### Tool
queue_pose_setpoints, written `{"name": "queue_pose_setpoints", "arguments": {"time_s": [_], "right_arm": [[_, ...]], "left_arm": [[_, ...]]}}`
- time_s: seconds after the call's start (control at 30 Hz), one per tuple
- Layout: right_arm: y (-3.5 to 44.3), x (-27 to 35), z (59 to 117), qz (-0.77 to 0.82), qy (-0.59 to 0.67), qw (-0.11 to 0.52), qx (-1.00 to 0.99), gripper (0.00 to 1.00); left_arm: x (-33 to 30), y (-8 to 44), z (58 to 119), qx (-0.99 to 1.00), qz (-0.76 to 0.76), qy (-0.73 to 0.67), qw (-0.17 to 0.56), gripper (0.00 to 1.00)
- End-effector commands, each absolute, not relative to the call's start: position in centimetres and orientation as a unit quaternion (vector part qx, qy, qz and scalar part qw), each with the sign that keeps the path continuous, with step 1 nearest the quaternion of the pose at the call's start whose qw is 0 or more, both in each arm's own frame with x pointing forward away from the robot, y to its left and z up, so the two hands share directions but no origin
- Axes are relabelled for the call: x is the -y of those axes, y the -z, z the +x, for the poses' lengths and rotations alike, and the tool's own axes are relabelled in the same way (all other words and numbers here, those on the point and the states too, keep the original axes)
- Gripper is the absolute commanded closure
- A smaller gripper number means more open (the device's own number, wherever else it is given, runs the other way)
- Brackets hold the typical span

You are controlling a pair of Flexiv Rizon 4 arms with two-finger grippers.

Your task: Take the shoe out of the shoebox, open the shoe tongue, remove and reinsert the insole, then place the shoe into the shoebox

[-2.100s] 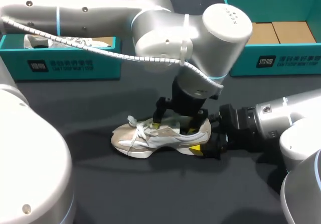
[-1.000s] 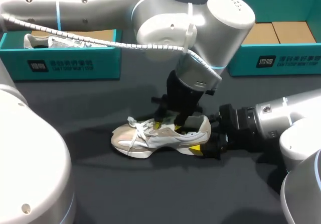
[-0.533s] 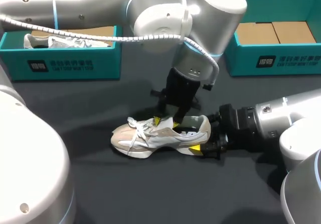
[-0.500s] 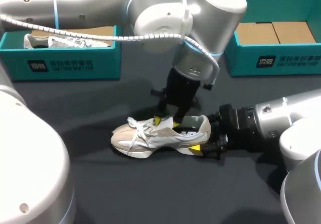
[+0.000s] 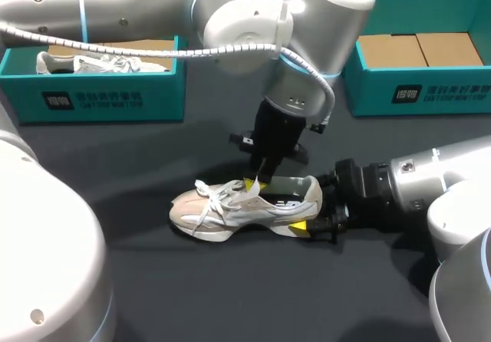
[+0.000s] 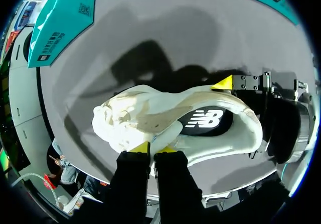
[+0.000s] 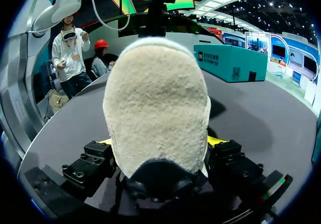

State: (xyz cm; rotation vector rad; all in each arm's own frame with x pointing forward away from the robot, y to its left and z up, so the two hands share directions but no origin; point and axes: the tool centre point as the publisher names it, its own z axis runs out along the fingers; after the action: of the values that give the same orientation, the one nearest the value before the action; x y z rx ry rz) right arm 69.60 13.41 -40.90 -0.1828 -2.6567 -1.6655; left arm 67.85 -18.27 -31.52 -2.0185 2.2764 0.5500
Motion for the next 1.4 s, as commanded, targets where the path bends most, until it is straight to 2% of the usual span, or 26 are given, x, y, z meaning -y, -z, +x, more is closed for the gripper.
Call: {"name": "queue_pose_setpoints", "arguments": {"time_s": [0.03,0.47,0.9,1.17,1.4], "right_arm": [[41.2,-13.8,69.6,-0.059,0.529,0.001,0.847,1.00],[41.2,-13.8,69.6,-0.059,0.529,0.001,0.847,1.00],[41.2,-13.8,69.6,-0.059,0.529,0.001,0.847,1.00],[41.2,-13.8,69.6,-0.059,0.529,0.001,0.847,1.00],[41.2,-13.8,69.6,-0.059,0.529,0.001,0.847,1.00]], "left_arm": [[15.1,29.8,66.6,-0.725,-0.679,-0.114,0.013,1.00],[9.5,29.9,66.9,-0.623,-0.781,0.016,-0.033,1.00],[7.3,32.9,66.3,-0.620,-0.784,-0.001,-0.045,1.00],[6.6,35.1,66.4,-0.618,-0.784,-0.037,-0.045,0.93],[6.0,35.0,66.2,-0.625,-0.778,-0.054,-0.038,0.73]]}}
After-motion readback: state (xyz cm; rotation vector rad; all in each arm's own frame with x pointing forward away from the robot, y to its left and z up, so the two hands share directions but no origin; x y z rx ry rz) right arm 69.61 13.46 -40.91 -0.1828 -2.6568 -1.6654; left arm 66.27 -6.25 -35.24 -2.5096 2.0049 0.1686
